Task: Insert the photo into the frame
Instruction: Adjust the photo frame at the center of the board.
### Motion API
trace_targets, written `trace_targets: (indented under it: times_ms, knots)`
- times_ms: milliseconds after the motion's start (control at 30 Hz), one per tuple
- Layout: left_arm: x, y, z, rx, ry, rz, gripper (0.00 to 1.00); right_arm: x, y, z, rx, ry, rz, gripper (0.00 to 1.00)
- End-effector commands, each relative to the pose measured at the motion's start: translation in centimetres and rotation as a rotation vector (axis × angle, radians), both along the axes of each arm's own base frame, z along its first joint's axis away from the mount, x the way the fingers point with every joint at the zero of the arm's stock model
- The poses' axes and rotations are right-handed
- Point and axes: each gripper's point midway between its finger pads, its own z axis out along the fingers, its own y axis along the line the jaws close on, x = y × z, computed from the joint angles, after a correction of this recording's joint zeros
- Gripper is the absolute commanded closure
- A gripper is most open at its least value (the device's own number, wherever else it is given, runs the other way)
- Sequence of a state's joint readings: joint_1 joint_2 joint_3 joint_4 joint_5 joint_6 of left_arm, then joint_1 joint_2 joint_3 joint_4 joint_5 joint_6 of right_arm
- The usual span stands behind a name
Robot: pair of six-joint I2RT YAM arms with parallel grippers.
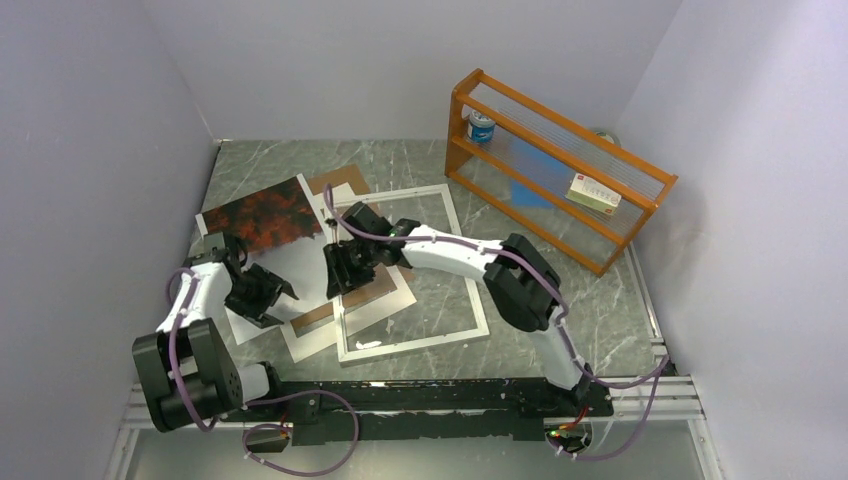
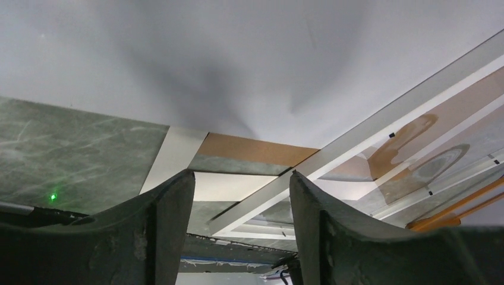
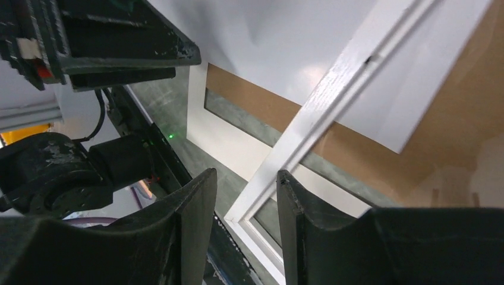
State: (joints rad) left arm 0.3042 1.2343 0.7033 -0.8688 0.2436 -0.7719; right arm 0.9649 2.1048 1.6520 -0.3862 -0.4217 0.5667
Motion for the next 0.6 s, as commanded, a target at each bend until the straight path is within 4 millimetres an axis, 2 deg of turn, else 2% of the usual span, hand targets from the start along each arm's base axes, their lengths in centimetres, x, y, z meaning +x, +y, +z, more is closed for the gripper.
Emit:
trace_targets:
  times_ms: [0, 133, 300, 433, 567]
  knots:
    - [1.2, -0.3, -0.6, -0.032, -0.030, -0.010, 0.38, -1.1, 2.6, -0.1, 0.043, 0.035, 0.039, 0.56]
    - [1.3, -0.4, -1.2, -0.046, -0.016, -0.026, 0.44, -2.4, 4.3, -1.4, 0.036, 0.044, 0.073, 0.61]
    - [1.4, -0.6, -1.5, -0.066, 0.002, -0.051, 0.46, -3.2, 5.3, -3.7, -0.007, 0.070, 0.077, 0.62]
    - [1.4, -0.7, -1.7, -0.079, 0.014, -0.060, 0.45, -2.6, 5.1, -5.0, -0.066, 0.056, 0.039, 0.59]
    - [1.4, -0.5, -2.1, -0.073, 0.040, -0.074, 0.43, -2.1, 3.6, -6.9, -0.179, 0.029, -0.018, 0.54]
